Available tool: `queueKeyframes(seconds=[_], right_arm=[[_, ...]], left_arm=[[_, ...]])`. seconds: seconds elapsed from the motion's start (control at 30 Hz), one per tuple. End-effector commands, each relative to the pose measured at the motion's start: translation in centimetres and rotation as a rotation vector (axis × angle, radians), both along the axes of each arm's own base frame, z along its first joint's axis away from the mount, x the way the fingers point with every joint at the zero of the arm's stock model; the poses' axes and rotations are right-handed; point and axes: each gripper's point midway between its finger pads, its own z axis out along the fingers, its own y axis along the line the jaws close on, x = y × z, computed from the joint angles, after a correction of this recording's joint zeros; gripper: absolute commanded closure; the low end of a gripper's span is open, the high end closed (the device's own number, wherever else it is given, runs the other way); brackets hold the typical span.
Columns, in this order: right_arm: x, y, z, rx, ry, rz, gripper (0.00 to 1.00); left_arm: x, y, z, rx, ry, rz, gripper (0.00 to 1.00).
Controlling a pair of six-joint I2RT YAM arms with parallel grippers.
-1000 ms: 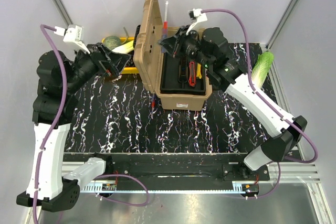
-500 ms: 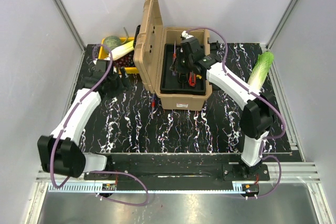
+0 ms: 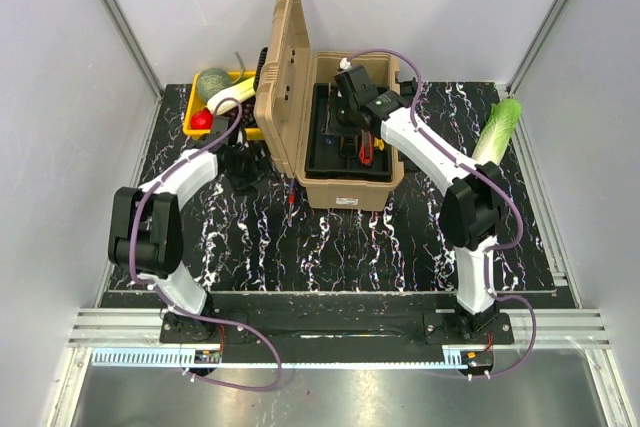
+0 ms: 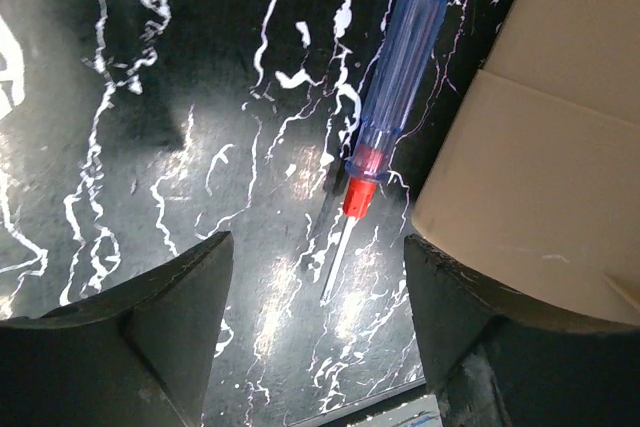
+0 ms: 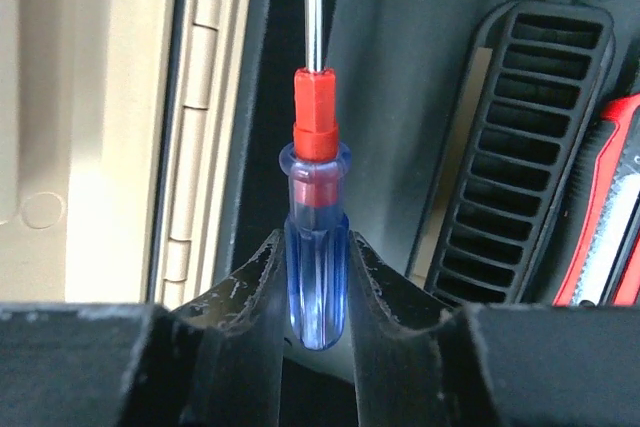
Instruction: Pack the tool kit
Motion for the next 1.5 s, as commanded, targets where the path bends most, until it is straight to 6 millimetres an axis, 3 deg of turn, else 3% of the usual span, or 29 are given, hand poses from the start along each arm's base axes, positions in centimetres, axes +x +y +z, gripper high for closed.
queueKeyframes(seconds=[0.0,0.07,0.2,0.43,0.6,0.73,1.1,1.3,1.47], right_arm=[[0.4,-0.6,1.6,0.014,-0.004,-0.017,0.61],[0.3,-0.8,2.1,0.019,-0.012,-0.020,0.53],[0.2,-1.2,3.3,0.035,-0.029,-0.029,0.49],[-0.8,-1.7,6.7,0.101,-0.077,-0.019,0.48],[-1.6,-3.0,7.7,0.126,-0.096,-0.039,0.48],[-2.0,-4.1,7.3,0.125,-0.084,-0.065,0.48],[-2.8,-6.1,7.0,0.141,-0.064,-0.119,0.48],[-3.1,-6.7,6.9,0.148,-0.059,-0.135,0.48],[-3.3,-7.0,7.1,0.154,-0.061,-0.148,0.48]], left_arm=[[2.9,-2.2,1.9,-0.079,-0.105,-0.084,0.28],[3.3,-2.6,1.6,-0.077,-0.111,-0.101,0.28],[3.7,-3.6,0.8,-0.071,-0.100,-0.137,0.27],[4.2,-4.2,-1.6,0.017,-0.082,-0.158,0.27],[4.5,-4.7,-3.5,0.094,-0.074,-0.167,0.33],[4.8,-5.5,-4.8,0.111,-0.068,-0.160,0.37],[4.1,-5.3,-7.7,0.202,0.029,-0.087,0.50],[2.3,-5.8,-9.5,0.227,0.112,-0.106,0.44],[1.1,-4.2,-11.0,0.297,0.192,-0.085,0.68]])
